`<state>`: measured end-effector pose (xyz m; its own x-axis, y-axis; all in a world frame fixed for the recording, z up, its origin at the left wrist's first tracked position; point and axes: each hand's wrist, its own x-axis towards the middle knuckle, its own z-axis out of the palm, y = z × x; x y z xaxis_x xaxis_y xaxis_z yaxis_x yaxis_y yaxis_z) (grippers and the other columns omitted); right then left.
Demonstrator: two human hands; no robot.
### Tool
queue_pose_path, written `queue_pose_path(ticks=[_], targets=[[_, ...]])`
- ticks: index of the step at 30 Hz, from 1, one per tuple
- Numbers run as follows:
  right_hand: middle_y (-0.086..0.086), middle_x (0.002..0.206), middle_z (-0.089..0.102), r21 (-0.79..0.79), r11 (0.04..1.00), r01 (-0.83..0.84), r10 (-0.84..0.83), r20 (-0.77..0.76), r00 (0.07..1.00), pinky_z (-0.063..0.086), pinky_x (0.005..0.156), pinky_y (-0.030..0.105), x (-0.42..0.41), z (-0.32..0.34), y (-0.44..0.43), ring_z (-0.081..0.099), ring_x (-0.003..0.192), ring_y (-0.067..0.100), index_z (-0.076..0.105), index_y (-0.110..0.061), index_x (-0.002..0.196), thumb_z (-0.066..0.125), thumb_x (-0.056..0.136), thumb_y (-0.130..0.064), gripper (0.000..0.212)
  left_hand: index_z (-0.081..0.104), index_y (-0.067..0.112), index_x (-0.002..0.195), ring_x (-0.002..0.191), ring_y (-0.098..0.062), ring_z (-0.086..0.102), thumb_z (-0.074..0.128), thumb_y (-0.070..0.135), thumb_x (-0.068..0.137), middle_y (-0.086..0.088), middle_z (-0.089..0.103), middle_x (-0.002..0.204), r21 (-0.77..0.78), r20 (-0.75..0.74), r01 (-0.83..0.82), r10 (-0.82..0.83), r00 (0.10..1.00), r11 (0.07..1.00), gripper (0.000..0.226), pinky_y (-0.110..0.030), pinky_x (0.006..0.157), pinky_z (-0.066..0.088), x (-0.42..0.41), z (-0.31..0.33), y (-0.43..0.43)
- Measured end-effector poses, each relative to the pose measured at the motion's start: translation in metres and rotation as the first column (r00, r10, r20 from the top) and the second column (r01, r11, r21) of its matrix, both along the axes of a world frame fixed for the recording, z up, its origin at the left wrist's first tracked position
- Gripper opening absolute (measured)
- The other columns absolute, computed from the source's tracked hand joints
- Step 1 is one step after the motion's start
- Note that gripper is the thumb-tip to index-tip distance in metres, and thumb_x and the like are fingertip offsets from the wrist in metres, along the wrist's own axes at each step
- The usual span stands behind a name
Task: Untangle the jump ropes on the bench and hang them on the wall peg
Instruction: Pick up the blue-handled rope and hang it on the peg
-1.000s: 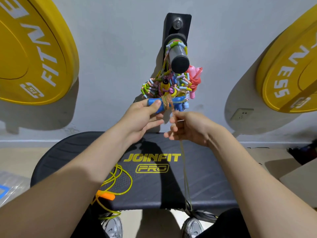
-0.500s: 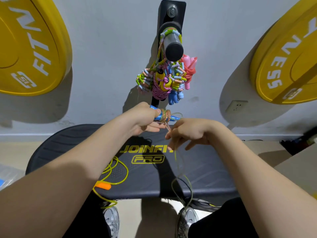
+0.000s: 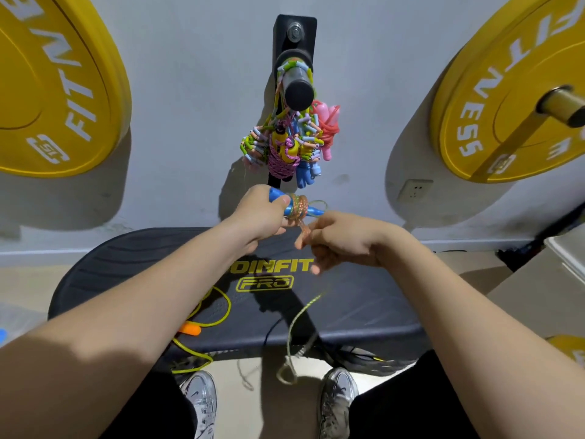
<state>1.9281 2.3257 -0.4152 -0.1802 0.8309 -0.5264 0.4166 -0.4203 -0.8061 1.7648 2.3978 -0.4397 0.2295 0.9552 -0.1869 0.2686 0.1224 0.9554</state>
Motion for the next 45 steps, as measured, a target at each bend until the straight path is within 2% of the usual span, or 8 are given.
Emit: queue_pose_path(ticks=[4,11,19,26,31,37,39,45], targets=[[-0.001,0.061,0.032,0.190,0.981,-0.044,0.010,0.177,0.984,0.040,0.047,0.026,-0.006,0.013,-0.003,0.031,0.049,0.014,0.068,-0.010,0.095,0.047,0.109,-0.018,0.026,0.066,0.021,0.110,0.081,-0.015,0.079,0.060,0.025,0.107,-0.008,0.076,0.108,0.139,-0.049,-0.027,0.034,0.998,0.990,0.008,-0.044,0.077,0.068,-0.005,0.008,0.006],[-0.006,0.048,0.048,0.622,0.672,-0.402,-0.071,0.595,0.801,0.029,0.054,0.026,0.001,0.017,0.014,0.043,0.051,0.013,0.069,-0.020,0.065,0.077,0.095,-0.038,0.036,0.066,0.016,0.102,0.066,-0.015,0.077,0.063,0.021,0.104,-0.008,0.076,0.085,0.308,-0.473,0.435,-0.260,0.842,0.846,0.006,-0.046,0.070,0.067,-0.027,0.017,0.020],[-0.002,0.065,0.063,0.605,0.756,0.250,-0.161,-0.198,0.967,0.040,0.059,0.028,0.024,0.011,0.044,0.047,0.060,0.011,0.082,-0.017,0.088,0.085,0.090,-0.030,0.013,0.062,0.004,0.118,0.074,-0.013,0.060,0.055,0.013,0.107,-0.013,0.065,0.093,0.216,0.061,0.583,-0.607,0.792,0.783,0.016,-0.025,0.070,0.054,-0.048,0.033,0.033],[-0.002,0.084,0.069,0.419,0.853,0.312,-0.038,-0.545,0.838,0.034,0.063,0.021,0.004,0.010,0.067,0.050,0.069,0.007,0.076,-0.015,0.105,0.059,0.104,-0.003,0.022,0.064,0.004,0.130,0.081,-0.017,0.059,0.053,0.019,0.110,-0.019,0.066,0.111,0.019,0.600,0.184,-0.159,0.784,0.983,0.027,-0.026,0.068,0.051,-0.024,0.034,0.045],[-0.006,0.077,0.066,0.517,0.767,0.379,-0.154,-0.425,0.892,0.037,0.060,0.022,-0.020,-0.001,0.076,0.047,0.064,0.003,0.078,-0.013,0.100,0.070,0.103,-0.026,0.016,0.078,0.017,0.112,0.088,-0.018,0.078,0.069,0.014,0.102,-0.006,0.080,0.101,0.299,0.262,-0.104,0.023,0.965,0.949,0.014,-0.037,0.085,0.064,-0.016,0.022,0.047],[0.005,0.080,0.072,0.716,0.691,0.102,-0.081,-0.063,0.995,0.049,0.070,0.024,-0.017,-0.002,0.081,0.058,0.075,0.003,0.072,-0.005,0.100,0.065,0.104,-0.011,0.010,0.070,0.022,0.107,0.094,-0.008,0.071,0.070,0.032,0.069,0.003,0.074,0.103,0.298,0.059,-0.049,0.033,0.998,0.953,0.039,-0.032,0.086,0.057,-0.030,0.034,0.058],[0.020,0.091,0.071,0.738,0.675,-0.029,-0.008,0.047,0.999,0.052,0.077,0.041,-0.017,-0.002,0.080,0.059,0.081,0.014,0.069,0.001,0.107,0.065,0.103,-0.007,0.010,0.063,0.027,0.123,0.103,-0.005,0.070,0.063,0.044,0.074,0.007,0.071,0.113,0.231,0.091,0.085,-0.108,0.990,0.969,0.053,-0.033,0.092,0.054,-0.033,0.035,0.059],[-0.002,0.071,0.076,0.710,0.702,-0.059,-0.098,0.179,0.979,0.052,0.064,0.026,-0.013,-0.003,0.079,0.068,0.063,0.003,0.080,-0.013,0.087,0.077,0.096,-0.022,0.013,0.057,0.021,0.121,0.092,-0.018,0.076,0.064,0.039,0.103,-0.008,0.070,0.100,0.228,-0.048,0.322,-0.320,0.946,0.919,0.026,-0.052,0.074,0.067,-0.037,0.024,0.055]])
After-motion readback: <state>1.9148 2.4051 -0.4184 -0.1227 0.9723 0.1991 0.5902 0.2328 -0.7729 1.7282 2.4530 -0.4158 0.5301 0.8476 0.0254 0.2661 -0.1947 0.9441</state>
